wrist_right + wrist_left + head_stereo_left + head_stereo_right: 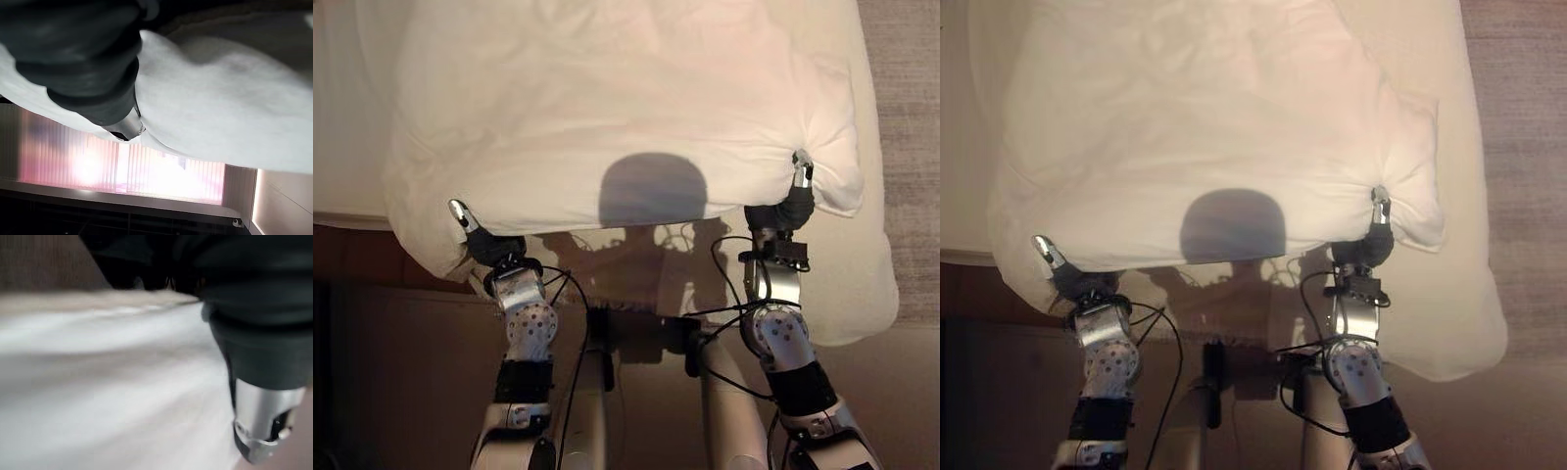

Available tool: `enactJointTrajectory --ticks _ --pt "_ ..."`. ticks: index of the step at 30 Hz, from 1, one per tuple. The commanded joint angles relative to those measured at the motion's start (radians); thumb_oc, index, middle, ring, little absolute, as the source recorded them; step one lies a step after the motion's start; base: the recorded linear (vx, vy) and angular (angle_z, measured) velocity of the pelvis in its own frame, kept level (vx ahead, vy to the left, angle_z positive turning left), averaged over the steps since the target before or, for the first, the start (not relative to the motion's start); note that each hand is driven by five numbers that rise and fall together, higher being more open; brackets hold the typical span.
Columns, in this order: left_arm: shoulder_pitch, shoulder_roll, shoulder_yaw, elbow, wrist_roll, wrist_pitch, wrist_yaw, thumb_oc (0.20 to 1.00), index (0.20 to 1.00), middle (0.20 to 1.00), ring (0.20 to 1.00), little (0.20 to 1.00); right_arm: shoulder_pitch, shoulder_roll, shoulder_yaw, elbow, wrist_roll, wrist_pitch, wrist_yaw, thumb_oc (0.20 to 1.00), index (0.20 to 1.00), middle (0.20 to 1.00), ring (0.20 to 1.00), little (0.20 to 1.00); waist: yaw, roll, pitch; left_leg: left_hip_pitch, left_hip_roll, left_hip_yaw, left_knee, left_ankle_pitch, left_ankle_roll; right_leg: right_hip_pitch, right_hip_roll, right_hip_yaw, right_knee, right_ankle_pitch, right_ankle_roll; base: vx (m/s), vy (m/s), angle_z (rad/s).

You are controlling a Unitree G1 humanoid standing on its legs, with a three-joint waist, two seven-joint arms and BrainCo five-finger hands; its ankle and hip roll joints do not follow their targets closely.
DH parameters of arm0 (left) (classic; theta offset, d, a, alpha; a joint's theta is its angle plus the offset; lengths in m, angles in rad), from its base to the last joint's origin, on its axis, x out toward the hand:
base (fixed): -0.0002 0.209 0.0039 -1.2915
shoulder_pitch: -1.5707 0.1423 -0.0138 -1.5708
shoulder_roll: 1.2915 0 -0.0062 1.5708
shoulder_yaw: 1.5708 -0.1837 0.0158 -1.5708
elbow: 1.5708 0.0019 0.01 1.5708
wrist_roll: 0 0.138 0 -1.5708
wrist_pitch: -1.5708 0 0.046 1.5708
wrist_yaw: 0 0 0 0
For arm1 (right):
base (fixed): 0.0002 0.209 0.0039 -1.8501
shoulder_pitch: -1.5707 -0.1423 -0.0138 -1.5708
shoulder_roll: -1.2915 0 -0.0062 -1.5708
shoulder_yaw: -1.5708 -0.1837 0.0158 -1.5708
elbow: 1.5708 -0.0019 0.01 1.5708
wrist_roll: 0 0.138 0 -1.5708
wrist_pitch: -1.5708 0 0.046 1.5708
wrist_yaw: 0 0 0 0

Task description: Make the bed

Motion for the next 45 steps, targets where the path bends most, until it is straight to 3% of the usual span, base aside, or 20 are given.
enactJointTrajectory --ticks 1,6,7,8,9,10,11,18,26,29,32,33,35,36,37,40,41,42,44,45 --pt "0.025 0.094 0.116 0.084 -0.017 -0.077 -0.008 1.0 1.0 1.0 1.0 1.0 0.056 0.014 -0.059 -0.154 -0.015 -0.063 0.115 0.2 0.2 0.2 0.2 0.2 -0.054 -0.013 -0.144 -0.056 -0.043 0.032 -0.025 0.046 0.064 0.026 0.054 0.03 -0.125 0.136 0.019 -0.01 -0.01 -0.03" --pt "-0.005 0.119 0.183 0.228 -0.034 -0.075 0.027 1.0 1.0 1.0 1.0 1.0 0.067 0.005 -0.056 -0.155 -0.016 -0.061 0.105 0.2 0.2 0.2 0.2 0.2 -0.058 -0.014 -0.149 -0.054 -0.041 0.037 -0.027 0.046 0.062 0.028 0.054 0.032 -0.127 0.136 0.02 0.0 0.0 0.0" --pt "-0.01 0.13 0.205 0.263 -0.035 -0.077 0.04 0.774 0.774 0.774 0.774 0.774 0.069 0.003 -0.051 -0.153 -0.012 -0.061 0.106 0.2 0.2 0.2 0.2 0.2 -0.058 -0.014 -0.149 -0.052 -0.04 0.038 -0.029 0.046 0.063 0.03 0.054 0.032 -0.13 0.137 0.02 0.0 0.0 0.0" --pt "-0.014 0.131 0.218 0.277 -0.035 -0.083 0.051 0.674 0.674 0.674 0.674 0.674 0.072 0.005 -0.05 -0.154 -0.009 -0.061 0.108 0.2 0.2 0.2 0.2 0.2 -0.057 -0.014 -0.15 -0.051 -0.04 0.037 -0.03 0.047 0.063 0.032 0.054 0.033 -0.13 0.137 0.02 0.0 0.001 -0.03" --pt "-0.019 0.137 0.23 0.296 -0.024 -0.082 0.068 0.407 0.407 0.407 0.407 0.407 0.074 0.004 -0.048 -0.152 -0.007 -0.061 0.108 0.2 0.2 0.2 0.2 0.2 -0.057 -0.014 -0.15 -0.049 -0.04 0.038 -0.033 0.047 0.063 0.033 0.055 0.033 -0.131 0.137 0.02 0.0 -0.001 -0.05" --pt "-0.019 0.137 0.23 0.296 -0.024 -0.082 0.068 0.407 0.407 0.407 0.407 0.407 0.074 0.004 -0.047 -0.152 -0.007 -0.061 0.108 0.2 0.2 0.2 0.2 0.2 -0.058 -0.014 -0.15 -0.048 -0.04 0.038 -0.033 0.047 0.063 0.033 0.055 0.033 -0.131 0.137 0.02 0.01 -0.009 -0.09" --pt "-0.027 0.144 0.249 0.322 -0.005 -0.092 0.111 0.2 0.2 0.2 0.2 0.2 0.076 0.002 -0.041 -0.155 -0.006 -0.06 0.107 0.2 0.2 0.2 0.2 0.2 -0.057 -0.013 -0.151 -0.046 -0.042 0.036 -0.037 0.048 0.064 0.036 0.055 0.034 -0.132 0.137 0.02 0.01 -0.011 -0.07" --pt "-0.011 0.13 0.287 0.312 0.067 -0.116 0.193 0.2 0.2 0.2 0.2 0.2 0.098 -0.002 -0.039 -0.157 -0.005 -0.055 0.096 0.2 0.2 0.2 0.2 0.2 -0.052 -0.01 -0.148 -0.029 -0.048 0.029 -0.071 0.065 0.065 0.045 0.059 0.035 -0.147 0.14 0.021 0.0 -0.008 -0.01" --pt "0.019 0.125 0.286 0.278 0.1 -0.123 0.188 0.2 0.2 0.2 0.2 0.2 0.099 -0.016 -0.047 -0.166 -0.023 -0.057 0.074 0.2 0.2 0.2 0.2 0.2 -0.047 0.006 -0.141 0.014 -0.049 0.03 -0.121 0.089 0.061 0.073 0.067 0.041 -0.168 0.136 0.018 0.0 -0.031 -0.08" --pt "0.045 0.1 0.244 0.187 0.12 -0.128 0.151 0.2 0.2 0.2 0.2 0.2 0.099 -0.028 -0.073 -0.129 -0.054 -0.066 0.034 0.2 0.2 0.2 0.2 0.2 -0.047 0.015 -0.136 0.037 -0.043 0.021 -0.139 0.115 0.043 0.101 0.084 0.035 -0.18 0.124 0.005 -0.03 -0.124 -0.02" --pt "0.055 0.085 0.202 0.114 0.152 -0.123 0.131 0.2 0.2 0.2 0.2 0.2 0.107 -0.035 -0.096 -0.094 -0.068 -0.079 0.004 0.2 0.2 0.2 0.2 0.2 -0.048 -0.003 -0.119 0.024 -0.03 0.011 -0.093 0.135 0.022 0.132 0.09 0.02 -0.189 0.115 -0.012 -0.06 -0.14 0.01" --pt "0.061 0.076 0.183 0.069 0.171 -0.126 0.127 0.2 0.2 0.2 0.2 0.2 0.102 -0.047 -0.112 -0.065 -0.097 -0.091 -0.022 0.2 0.2 0.2 0.2 0.2 -0.037 -0.016 -0.106 0.019 -0.048 -0.031 -0.055 0.134 0.01 0.145 0.09 0.019 -0.188 0.11 -0.017 -0.11 -0.143 0.11" --pt "0.08 0.062 0.17 0.022 0.181 -0.115 0.11 0.2 0.2 0.2 0.2 0.2 0.096 -0.051 -0.125 -0.034 -0.107 -0.096 -0.049 0.2 0.2 0.2 0.2 0.2 -0.024 -0.032 -0.101 0.025 -0.081 -0.109 -0.045 0.112 0.019 0.145 0.099 0.028 -0.189 0.117 -0.018 -0.07 -0.063 0.15" --pt "0.099 0.069 0.154 -0.015 0.195 -0.098 0.086 0.2 0.2 0.2 0.2 0.2 0.111 -0.077 -0.129 0.026 -0.134 -0.084 -0.09 0.2 0.2 0.2 0.2 0.2 -0.038 -0.055 -0.095 0.062 0.001 -0.113 -0.056 0.098 0.033 0.15 0.093 0.037 -0.17 0.101 -0.018 -0.04 -0.058 0.07" --pt "0.102 0.068 0.154 -0.018 0.196 -0.098 0.087 0.2 0.2 0.2 0.2 0.2 0.109 -0.076 -0.13 0.028 -0.136 -0.084 -0.092 0.2 0.2 0.2 0.2 0.2 -0.036 -0.055 -0.093 0.065 0.003 -0.111 -0.059 0.101 0.032 0.15 0.095 0.039 -0.169 0.103 -0.019 -0.03 -0.007 0.09" --pt "0.085 0.094 0.138 -0.069 0.221 -0.106 0.097 0.2 0.2 0.2 0.2 0.2 0.135 -0.08 -0.104 0.077 -0.167 -0.081 -0.212 0.2 0.2 0.2 0.2 0.2 -0.019 -0.088 -0.08 0.141 0.1 -0.18 -0.166 0.142 0.022 0.144 0.101 0.081 -0.14 0.105 -0.008 -0.05 0.093 0.06" --pt "0.085 0.094 0.138 -0.069 0.221 -0.106 0.097 0.2 0.2 0.2 0.2 0.2 0.135 -0.08 -0.104 0.077 -0.168 -0.081 -0.212 0.2 0.2 0.2 0.2 0.2 -0.019 -0.088 -0.08 0.141 0.1 -0.18 -0.168 0.143 0.022 0.143 0.101 0.081 -0.14 0.105 -0.008 -0.04 0.243 -0.19" --pt "0.076 0.114 0.137 -0.073 0.212 -0.096 0.088 0.2 0.2 0.2 0.2 0.2 0.146 -0.087 -0.105 0.078 -0.185 -0.081 -0.268 0.2 0.2 0.2 0.2 0.2 -0.015 -0.09 -0.08 0.179 0.153 -0.197 -0.249 0.188 0.008 0.132 0.084 0.098 -0.125 0.105 0.007 -0.04 0.363 -0.11" --pt "0.055 0.129 0.116 -0.077 0.195 -0.091 0.068 0.2 0.2 0.2 0.2 0.2 0.154 -0.089 -0.106 0.101 -0.183 -0.08 -0.288 0.2 0.2 0.2 0.2 0.2 -0.018 -0.078 -0.086 0.2 0.182 -0.148 -0.29 0.199 -0.008 0.111 0.051 0.102 -0.112 0.108 0.033 -0.07 0.578 0.02" --pt "0.039 0.142 0.087 -0.066 0.171 -0.079 0.043 0.2 0.2 0.2 0.2 0.2 0.157 -0.085 -0.094 0.096 -0.2 -0.073 -0.293 0.2 0.2 0.2 0.2 0.2 -0.023 -0.075 -0.089 0.179 0.166 -0.136 -0.258 0.158 -0.007 0.092 0.025 0.119 -0.123 0.145 0.065 -0.08 0.478 0.11"
